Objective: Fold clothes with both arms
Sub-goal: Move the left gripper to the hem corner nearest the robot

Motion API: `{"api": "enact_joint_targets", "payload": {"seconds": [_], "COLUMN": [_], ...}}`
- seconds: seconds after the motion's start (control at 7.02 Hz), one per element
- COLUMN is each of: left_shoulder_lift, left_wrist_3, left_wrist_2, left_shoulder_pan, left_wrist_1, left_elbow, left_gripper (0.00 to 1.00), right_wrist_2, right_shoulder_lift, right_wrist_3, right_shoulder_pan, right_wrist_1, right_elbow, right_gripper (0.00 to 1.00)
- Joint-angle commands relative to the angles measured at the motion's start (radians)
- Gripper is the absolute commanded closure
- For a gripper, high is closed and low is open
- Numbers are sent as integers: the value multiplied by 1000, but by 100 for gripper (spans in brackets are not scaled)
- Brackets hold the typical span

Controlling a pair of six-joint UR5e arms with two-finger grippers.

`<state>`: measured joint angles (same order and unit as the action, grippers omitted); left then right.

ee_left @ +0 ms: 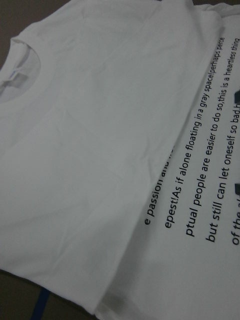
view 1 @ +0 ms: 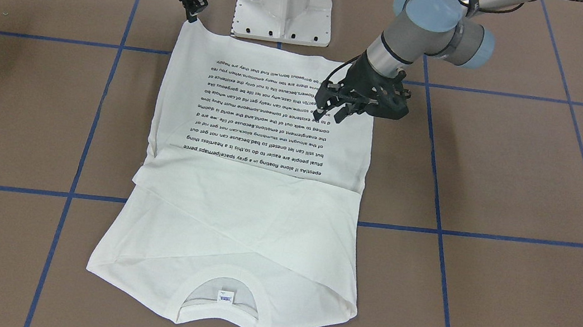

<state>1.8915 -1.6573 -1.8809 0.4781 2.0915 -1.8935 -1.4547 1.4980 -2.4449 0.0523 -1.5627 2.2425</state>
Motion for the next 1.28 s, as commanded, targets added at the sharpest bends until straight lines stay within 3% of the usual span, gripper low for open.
{"api": "enact_joint_targets", "payload": {"seconds": [0.0, 0.28, 0.57, 1.14], "left_shoulder_lift": [-153, -175, -175, -223], "left_wrist_3": [-86, -189, -191, -191], "left_wrist_2": [43, 155, 173, 177], "left_shoulder_pan": [-134, -273, -298, -306], "left_wrist_1": [-181, -214, -292, -295], "left_elbow": [-200, -193, -185, -174], "left_gripper": [39, 41, 43, 45], "right_wrist_2": [-9, -9, -9, -9], "right_shoulder_lift": [1, 1, -1, -2], "right_wrist_3": [7, 12, 14, 15], "right_shoulder_pan": [-14, -16, -16, -12], "right_wrist_1": [0, -5, -7, -7], "right_elbow": [6, 8, 8, 8], "right_gripper": [100, 100, 100, 100]}}
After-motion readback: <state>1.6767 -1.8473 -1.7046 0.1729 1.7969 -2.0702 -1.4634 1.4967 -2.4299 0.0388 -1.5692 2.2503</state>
